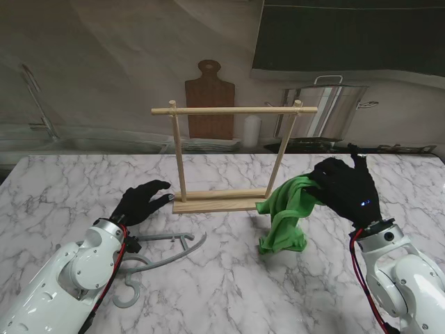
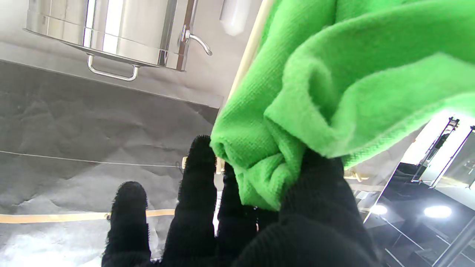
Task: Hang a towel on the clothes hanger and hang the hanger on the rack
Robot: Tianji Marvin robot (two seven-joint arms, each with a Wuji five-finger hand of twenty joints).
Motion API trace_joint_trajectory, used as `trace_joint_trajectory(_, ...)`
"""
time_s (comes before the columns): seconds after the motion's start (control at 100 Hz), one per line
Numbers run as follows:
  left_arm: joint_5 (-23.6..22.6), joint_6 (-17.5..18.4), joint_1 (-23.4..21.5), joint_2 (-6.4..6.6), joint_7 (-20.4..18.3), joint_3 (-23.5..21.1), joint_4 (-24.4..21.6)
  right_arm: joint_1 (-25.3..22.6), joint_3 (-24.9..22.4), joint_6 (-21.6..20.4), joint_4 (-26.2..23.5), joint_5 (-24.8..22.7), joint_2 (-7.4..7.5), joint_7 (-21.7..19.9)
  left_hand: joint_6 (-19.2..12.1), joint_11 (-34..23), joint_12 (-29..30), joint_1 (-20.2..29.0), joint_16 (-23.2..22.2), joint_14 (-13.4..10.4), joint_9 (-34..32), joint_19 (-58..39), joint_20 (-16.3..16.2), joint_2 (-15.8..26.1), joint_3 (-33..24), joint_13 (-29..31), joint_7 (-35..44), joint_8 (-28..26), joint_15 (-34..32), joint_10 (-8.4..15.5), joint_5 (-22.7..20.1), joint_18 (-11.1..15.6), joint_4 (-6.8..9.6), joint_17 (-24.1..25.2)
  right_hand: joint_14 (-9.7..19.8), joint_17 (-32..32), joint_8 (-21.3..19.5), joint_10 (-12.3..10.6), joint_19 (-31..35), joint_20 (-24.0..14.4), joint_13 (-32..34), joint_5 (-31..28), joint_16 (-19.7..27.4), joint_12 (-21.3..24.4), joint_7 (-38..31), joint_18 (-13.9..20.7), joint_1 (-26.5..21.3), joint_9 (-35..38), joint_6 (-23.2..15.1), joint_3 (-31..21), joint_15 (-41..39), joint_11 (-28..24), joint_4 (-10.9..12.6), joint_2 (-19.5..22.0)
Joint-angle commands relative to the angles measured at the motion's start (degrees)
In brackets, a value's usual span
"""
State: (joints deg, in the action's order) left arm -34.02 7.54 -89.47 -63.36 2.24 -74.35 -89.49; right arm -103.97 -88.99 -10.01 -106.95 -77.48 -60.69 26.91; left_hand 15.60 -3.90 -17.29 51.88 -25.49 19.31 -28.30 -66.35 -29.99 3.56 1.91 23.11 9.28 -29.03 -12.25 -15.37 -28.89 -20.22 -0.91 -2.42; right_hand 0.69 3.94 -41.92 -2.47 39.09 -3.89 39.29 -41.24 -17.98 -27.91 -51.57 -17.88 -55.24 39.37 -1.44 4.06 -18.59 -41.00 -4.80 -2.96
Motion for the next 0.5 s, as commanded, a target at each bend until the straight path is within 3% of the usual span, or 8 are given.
trace_joint_trajectory(0.0, -0.48, 0.26, 0.13, 0.15, -1.23, 0.42, -0.03, -0.35, 0.34, 0.9, 1.5, -0.16, 0.01, 2.94, -0.44, 0.59, 0.3, 0.19, 0.15, -1.09, 1.88, 45.91, -1.32, 3.21, 0.38, -1.11, -0.93, 0.21, 0.52, 0.12, 1.46, 0.11, -0.42, -0.38, 0.62, -0.43, -0.65, -0.5, 0.65, -0.47, 0.73, -3.74, -0.47, 0.07, -3.47, -1.35, -4.04, 0.64, -5.79, -2.12, 0.07, 0.32, 1.75, 4.51)
trace_joint_trajectory(0.18, -4.35, 1.33, 0.59, 1.48, -6.05, -0.29, -1.29, -1.76, -0.66, 1.86, 1.26, 1.68, -0.59, 4.53, -0.7, 2.36, 2.45, 0.54, 1.42, -2.22, 5.41, 47.16, -0.26, 3.03, 0.33, -1.73, -0.8, 0.19, 1.91, 0.79, 1.06, 0.95, -0.39, -1.21, 0.48, -0.69, -0.61, -0.24, 0.93, -0.55, 0.79, -3.85, -0.6, 0.02, -3.42, -1.31, -4.25, 0.82, -5.4, -2.16, 0.22, 0.54, 1.72, 4.33)
trace_joint_trajectory(0.33, -10.59, 4.66, -0.12, 2.99, -10.57, -3.67, -2.9, -3.04, -1.38, 2.57, 1.5, 2.84, -1.02, 6.39, -1.43, 3.97, 7.68, 0.65, 6.06, -3.77, 12.37, 49.73, 3.42, 3.08, 0.42, -6.77, -2.41, 1.65, 5.04, 1.44, 2.96, 5.63, -0.45, -2.03, 0.39, -0.75, -0.54, -0.2, 1.04, -0.57, 1.19, -4.13, -0.71, -0.03, -3.28, -1.35, -4.23, 1.39, -5.43, -2.16, 0.29, 0.7, 1.73, 4.22)
trace_joint_trajectory(0.42, -15.69, 7.18, -1.39, 3.61, -11.03, -6.58, -3.39, -3.53, -1.33, 3.51, 1.75, 3.49, -1.25, 7.01, -1.8, 4.61, 9.56, 0.46, 7.79, -4.75, 15.59, 50.83, 4.97, 3.06, 0.42, -9.49, -3.23, 2.62, 6.05, 1.88, 4.52, 8.07, -0.44, -1.59, 0.35, -0.78, -0.54, -0.13, 1.02, -0.55, 1.23, -4.19, -0.75, -0.06, -3.24, -1.38, -4.23, 1.52, -5.39, -2.16, 0.43, 0.81, 1.73, 4.2)
trace_joint_trajectory(0.49, -16.97, 7.99, -2.87, 3.77, -11.06, -8.86, -3.75, -3.7, -1.08, 4.23, 1.83, 3.84, -1.38, 7.25, -2.01, 4.76, 9.99, 0.41, 8.17, -4.95, 16.03, 51.05, 5.38, 3.12, 0.38, -10.21, -3.46, 2.88, 6.16, 1.98, 5.13, 8.65, -0.43, -1.43, 0.3, -0.76, -0.56, -0.12, 1.01, -0.54, 1.26, -4.2, -0.77, -0.09, -3.21, -1.4, -4.22, 1.56, -5.39, -2.15, 0.51, 0.88, 1.72, 4.16)
